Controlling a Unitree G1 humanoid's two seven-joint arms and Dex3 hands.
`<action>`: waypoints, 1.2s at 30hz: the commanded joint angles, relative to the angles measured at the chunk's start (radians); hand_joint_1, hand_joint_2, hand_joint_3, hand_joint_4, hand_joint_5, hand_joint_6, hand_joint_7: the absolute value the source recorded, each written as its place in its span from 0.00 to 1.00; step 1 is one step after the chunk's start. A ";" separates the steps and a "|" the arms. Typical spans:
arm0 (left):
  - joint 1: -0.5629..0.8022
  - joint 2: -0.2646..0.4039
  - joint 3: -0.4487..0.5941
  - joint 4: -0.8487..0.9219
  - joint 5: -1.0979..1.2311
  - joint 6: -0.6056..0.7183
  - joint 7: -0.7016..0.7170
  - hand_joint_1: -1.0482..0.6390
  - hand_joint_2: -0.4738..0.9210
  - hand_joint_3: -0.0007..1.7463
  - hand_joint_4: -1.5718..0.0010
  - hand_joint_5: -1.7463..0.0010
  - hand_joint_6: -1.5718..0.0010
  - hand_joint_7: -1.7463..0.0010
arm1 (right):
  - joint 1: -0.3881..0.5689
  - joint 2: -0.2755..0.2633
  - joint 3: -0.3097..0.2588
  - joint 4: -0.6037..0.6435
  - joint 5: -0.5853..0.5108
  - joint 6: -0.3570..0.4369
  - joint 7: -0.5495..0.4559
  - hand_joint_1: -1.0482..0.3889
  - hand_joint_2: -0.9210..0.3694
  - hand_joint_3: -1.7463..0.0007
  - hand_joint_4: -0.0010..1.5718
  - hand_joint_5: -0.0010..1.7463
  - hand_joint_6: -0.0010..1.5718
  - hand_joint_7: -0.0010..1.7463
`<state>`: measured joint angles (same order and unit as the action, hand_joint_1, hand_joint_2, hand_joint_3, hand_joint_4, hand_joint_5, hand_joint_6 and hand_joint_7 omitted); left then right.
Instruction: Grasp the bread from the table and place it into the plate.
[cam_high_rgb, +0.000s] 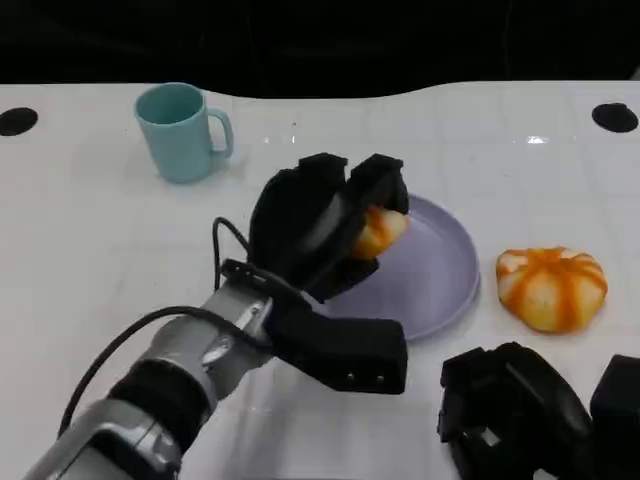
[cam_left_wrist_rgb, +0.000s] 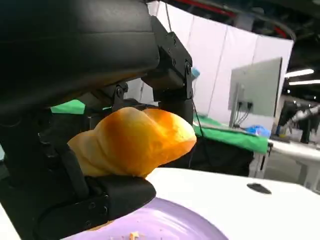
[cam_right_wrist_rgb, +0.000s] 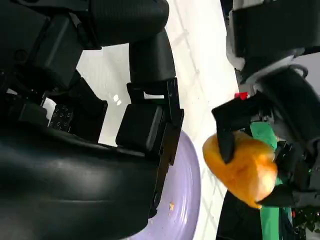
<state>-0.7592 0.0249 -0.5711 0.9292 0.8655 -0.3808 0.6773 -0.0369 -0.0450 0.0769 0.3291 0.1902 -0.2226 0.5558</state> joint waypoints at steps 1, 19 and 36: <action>-0.067 -0.022 -0.026 0.093 0.007 0.014 0.023 0.45 0.46 0.91 0.32 0.00 0.47 0.00 | 0.010 -0.015 -0.011 -0.014 0.008 -0.003 0.002 0.00 0.65 0.23 0.98 0.74 1.00 0.58; -0.133 -0.007 -0.079 0.127 -0.034 0.074 -0.392 0.08 1.00 0.20 0.91 0.48 0.88 0.75 | 0.016 -0.009 -0.006 -0.030 0.004 0.001 -0.007 0.00 0.62 0.26 0.97 0.75 1.00 0.59; -0.030 0.104 -0.056 -0.147 -0.074 0.099 -0.596 0.00 1.00 0.27 1.00 0.65 1.00 0.82 | 0.016 -0.011 -0.011 -0.031 0.019 0.008 -0.001 0.00 0.63 0.25 0.98 0.75 1.00 0.58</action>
<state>-0.8198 0.0907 -0.6417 0.8276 0.8116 -0.2778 0.1056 -0.0290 -0.0452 0.0750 0.3007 0.2051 -0.2140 0.5576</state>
